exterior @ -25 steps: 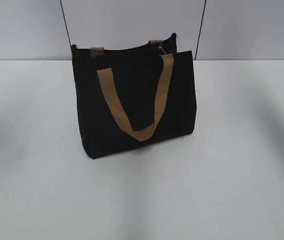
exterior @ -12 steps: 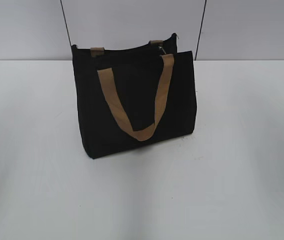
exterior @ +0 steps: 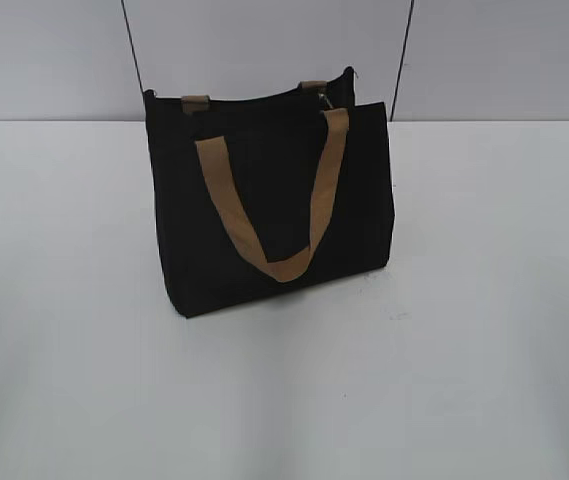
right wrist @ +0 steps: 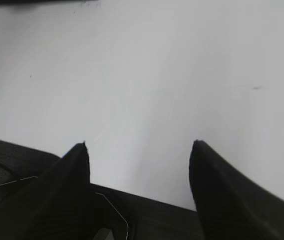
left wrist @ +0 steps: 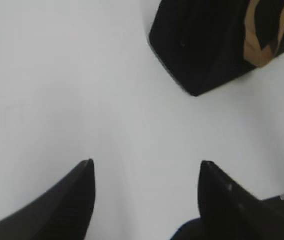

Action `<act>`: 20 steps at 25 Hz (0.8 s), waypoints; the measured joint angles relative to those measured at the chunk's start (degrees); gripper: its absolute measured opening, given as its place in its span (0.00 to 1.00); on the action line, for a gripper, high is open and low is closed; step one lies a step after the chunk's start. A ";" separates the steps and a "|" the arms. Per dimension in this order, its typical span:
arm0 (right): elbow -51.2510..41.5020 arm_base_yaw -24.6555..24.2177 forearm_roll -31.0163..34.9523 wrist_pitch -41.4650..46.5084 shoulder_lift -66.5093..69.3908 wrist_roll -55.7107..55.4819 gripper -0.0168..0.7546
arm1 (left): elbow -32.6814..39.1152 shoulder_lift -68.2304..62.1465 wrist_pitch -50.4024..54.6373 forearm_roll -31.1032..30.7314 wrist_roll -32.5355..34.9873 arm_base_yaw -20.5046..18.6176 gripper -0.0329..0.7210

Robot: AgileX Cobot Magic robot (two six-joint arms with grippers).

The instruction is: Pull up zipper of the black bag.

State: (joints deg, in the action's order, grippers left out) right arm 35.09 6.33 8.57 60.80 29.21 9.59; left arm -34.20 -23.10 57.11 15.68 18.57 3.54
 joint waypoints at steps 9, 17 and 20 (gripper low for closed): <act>-6.45 0.00 4.24 3.24 -17.11 3.67 0.65 | 3.63 14.99 4.45 -1.22 -4.16 0.00 0.68; -6.52 0.00 4.31 3.18 -28.76 6.47 0.60 | 3.80 23.56 4.60 -1.58 -4.40 0.00 0.67; -7.02 0.00 3.91 3.01 -29.58 5.85 0.59 | 3.80 23.62 4.53 -1.65 -4.64 0.00 0.67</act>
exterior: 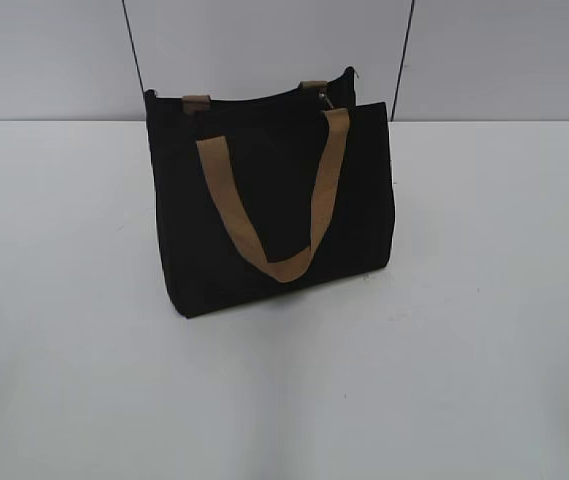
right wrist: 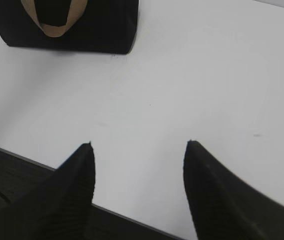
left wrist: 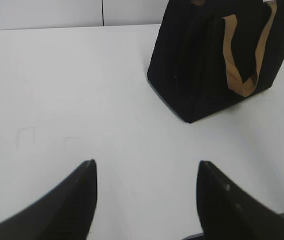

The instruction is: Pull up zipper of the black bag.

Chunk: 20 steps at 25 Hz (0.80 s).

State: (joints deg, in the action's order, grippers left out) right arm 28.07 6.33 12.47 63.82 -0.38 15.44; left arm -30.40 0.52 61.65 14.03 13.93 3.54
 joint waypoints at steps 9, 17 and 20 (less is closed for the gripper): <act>-0.14 0.00 -3.05 -0.46 0.00 -4.75 0.58 | 0.04 0.00 -0.48 -1.06 -4.56 0.00 0.67; -0.18 -0.91 -3.10 -0.80 0.00 -5.08 0.58 | 0.06 0.00 -0.48 -1.06 -4.69 0.00 0.67; -0.18 -5.11 -3.05 -0.80 0.00 -5.08 0.58 | 0.06 0.00 -0.48 -1.06 -4.69 0.00 0.67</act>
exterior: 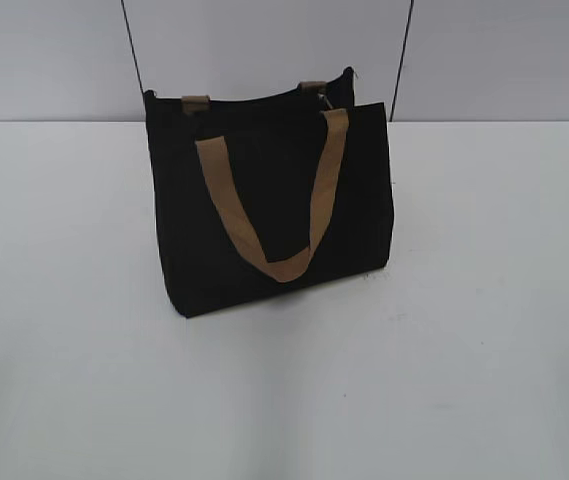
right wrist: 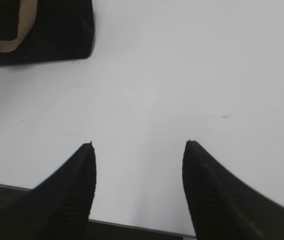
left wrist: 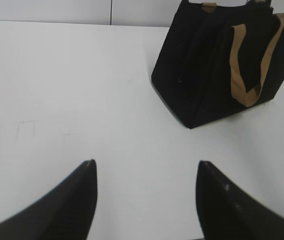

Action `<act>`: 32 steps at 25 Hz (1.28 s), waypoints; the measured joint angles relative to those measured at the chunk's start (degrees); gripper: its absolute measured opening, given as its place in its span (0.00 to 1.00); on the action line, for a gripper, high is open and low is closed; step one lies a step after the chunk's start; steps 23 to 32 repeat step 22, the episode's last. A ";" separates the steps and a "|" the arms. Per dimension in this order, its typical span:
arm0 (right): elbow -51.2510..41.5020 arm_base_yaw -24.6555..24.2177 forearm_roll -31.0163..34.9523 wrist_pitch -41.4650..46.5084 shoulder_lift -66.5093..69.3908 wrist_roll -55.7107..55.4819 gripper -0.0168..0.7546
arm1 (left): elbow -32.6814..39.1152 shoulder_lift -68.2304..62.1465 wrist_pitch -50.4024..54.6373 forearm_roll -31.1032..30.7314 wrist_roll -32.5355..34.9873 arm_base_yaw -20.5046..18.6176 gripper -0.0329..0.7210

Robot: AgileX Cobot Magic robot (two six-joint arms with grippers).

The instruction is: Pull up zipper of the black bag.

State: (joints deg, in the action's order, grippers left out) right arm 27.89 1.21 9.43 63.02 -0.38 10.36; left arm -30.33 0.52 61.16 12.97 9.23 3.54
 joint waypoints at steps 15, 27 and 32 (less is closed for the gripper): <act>0.00 -2.71 0.00 -0.05 0.00 0.00 0.58 | 0.04 0.00 -0.02 -0.02 0.00 0.00 0.67; 0.00 -2.71 0.00 -0.05 0.00 -0.02 0.58 | 0.04 0.00 -0.02 -0.02 0.00 0.00 0.67; 0.00 -2.71 0.00 -0.05 0.00 -0.02 0.58 | 0.04 0.00 -0.02 -0.02 0.00 0.00 0.67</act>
